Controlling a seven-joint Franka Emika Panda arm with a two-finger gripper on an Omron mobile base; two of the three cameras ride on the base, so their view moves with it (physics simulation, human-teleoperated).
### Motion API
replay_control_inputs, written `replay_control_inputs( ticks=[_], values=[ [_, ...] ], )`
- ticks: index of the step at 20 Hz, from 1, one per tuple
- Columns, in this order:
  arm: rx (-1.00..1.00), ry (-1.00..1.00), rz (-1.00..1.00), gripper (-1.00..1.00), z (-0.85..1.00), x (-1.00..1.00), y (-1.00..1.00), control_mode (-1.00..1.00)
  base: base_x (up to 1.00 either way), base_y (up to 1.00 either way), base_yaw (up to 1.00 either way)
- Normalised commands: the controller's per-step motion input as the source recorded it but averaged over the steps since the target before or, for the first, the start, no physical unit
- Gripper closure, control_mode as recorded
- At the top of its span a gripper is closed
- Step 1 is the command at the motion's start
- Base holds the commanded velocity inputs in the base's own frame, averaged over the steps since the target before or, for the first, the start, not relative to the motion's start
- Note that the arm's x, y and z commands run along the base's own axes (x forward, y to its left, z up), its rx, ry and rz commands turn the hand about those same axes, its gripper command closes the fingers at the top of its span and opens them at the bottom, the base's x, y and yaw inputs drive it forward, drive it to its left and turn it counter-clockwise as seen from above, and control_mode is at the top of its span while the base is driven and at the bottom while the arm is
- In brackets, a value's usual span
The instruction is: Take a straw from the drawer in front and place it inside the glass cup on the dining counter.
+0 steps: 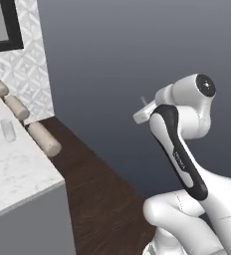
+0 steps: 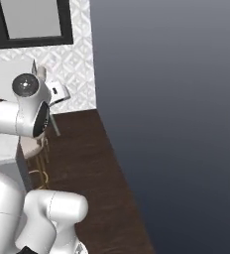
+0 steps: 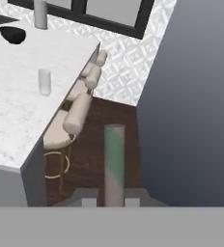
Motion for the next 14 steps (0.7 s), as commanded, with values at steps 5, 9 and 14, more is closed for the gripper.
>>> replay_control_inputs(
  ticks=[5, 9, 14],
  values=[
    [0.00, 0.00, 0.00, 1.00, 0.00, 0.00, 0.00, 1.00, 0.53, -0.80, 0.60],
    [0.00, 0.00, 0.00, 1.00, 0.00, 0.00, 0.00, 1.00, 0.65, -0.66, 0.61],
    [0.00, 0.00, 0.00, 1.00, 0.00, 0.00, 0.00, 1.00, 0.75, -0.61, 0.62]
  ],
)
